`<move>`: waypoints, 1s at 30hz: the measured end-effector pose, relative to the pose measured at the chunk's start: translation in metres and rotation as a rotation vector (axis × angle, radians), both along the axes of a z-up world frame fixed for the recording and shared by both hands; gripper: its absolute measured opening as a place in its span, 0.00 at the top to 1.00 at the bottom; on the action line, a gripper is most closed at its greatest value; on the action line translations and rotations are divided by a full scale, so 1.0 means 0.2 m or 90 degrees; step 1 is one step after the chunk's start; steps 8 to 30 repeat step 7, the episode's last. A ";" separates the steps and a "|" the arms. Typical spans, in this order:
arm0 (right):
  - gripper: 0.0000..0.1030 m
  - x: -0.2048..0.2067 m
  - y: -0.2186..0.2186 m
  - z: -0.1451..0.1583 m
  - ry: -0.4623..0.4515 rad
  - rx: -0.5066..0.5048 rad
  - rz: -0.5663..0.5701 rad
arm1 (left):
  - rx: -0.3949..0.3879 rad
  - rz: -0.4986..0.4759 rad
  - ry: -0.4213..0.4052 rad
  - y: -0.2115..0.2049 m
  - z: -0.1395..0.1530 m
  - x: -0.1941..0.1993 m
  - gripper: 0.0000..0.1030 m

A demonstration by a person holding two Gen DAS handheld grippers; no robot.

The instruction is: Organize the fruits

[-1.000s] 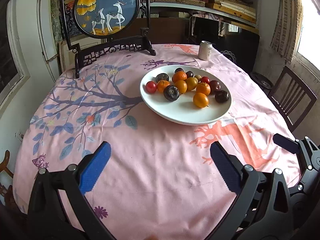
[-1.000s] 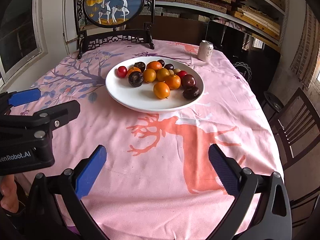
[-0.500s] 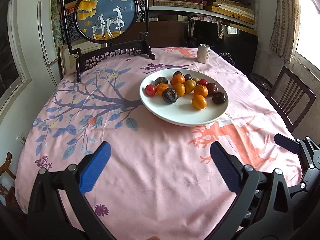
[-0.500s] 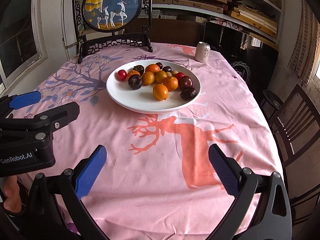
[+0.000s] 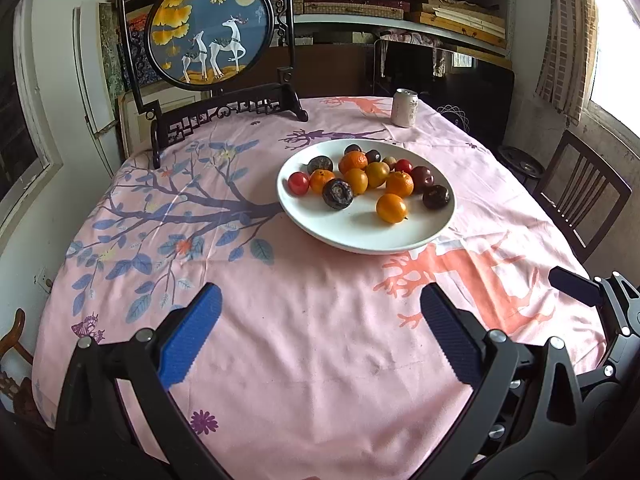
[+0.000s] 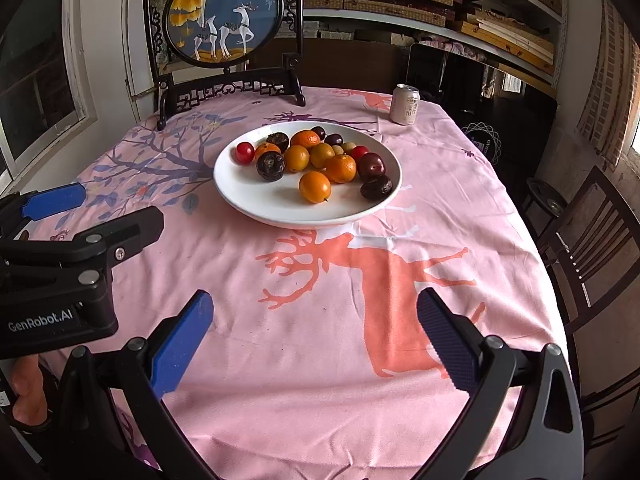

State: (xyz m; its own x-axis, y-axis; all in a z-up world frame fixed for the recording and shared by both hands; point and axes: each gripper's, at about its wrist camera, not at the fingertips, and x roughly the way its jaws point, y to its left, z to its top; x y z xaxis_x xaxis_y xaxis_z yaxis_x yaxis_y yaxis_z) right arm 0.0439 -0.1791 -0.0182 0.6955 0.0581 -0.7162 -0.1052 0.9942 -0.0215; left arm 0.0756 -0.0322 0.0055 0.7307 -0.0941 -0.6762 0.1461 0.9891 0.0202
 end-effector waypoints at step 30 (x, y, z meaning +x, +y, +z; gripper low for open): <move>0.01 0.00 0.00 0.00 0.000 0.000 -0.001 | -0.003 0.000 0.003 0.00 0.00 0.01 0.02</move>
